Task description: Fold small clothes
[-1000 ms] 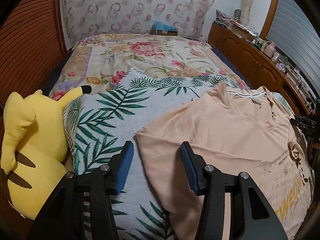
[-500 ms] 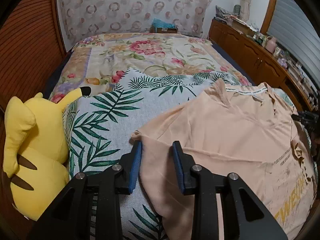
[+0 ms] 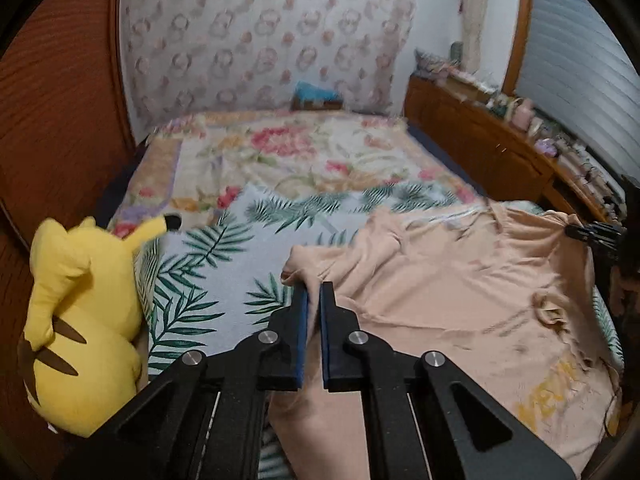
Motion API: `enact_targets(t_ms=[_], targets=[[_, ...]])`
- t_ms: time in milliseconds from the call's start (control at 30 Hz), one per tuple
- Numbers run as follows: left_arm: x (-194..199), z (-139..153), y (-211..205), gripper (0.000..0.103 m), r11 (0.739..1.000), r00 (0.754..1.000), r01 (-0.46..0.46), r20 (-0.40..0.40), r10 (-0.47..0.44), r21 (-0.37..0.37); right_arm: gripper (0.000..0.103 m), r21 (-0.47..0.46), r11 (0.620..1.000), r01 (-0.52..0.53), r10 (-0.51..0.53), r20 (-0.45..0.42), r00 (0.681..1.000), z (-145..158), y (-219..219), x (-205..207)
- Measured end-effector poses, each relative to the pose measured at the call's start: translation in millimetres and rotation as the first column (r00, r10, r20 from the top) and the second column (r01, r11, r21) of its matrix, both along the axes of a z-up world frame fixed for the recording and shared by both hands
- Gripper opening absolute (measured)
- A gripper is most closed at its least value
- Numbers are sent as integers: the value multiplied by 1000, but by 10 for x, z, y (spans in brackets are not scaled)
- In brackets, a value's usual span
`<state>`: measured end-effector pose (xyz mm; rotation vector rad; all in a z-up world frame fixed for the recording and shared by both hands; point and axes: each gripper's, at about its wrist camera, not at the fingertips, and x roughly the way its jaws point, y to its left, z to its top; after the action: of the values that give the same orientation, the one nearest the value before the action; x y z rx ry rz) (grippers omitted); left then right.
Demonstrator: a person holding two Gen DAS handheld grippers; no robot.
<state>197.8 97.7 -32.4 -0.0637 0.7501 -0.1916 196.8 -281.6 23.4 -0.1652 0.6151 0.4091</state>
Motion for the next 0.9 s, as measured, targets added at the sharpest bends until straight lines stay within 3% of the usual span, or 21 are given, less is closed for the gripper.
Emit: enact_targets(t_ms=[233, 400, 900], targets=[[-575, 342, -40, 6, 1000, 994, 15, 113, -14, -7, 6, 38, 999, -37, 32, 110, 993, 302, -131, -649], [-990, 434, -24, 6, 1000, 987, 8, 164, -6, -11, 6, 35, 998, -47, 41, 150, 988, 279, -215, -1036], [-1950, 365, 50, 6, 999, 982, -17, 190, 24, -35, 6, 61, 998, -34, 25, 135, 990, 150, -626, -2339]])
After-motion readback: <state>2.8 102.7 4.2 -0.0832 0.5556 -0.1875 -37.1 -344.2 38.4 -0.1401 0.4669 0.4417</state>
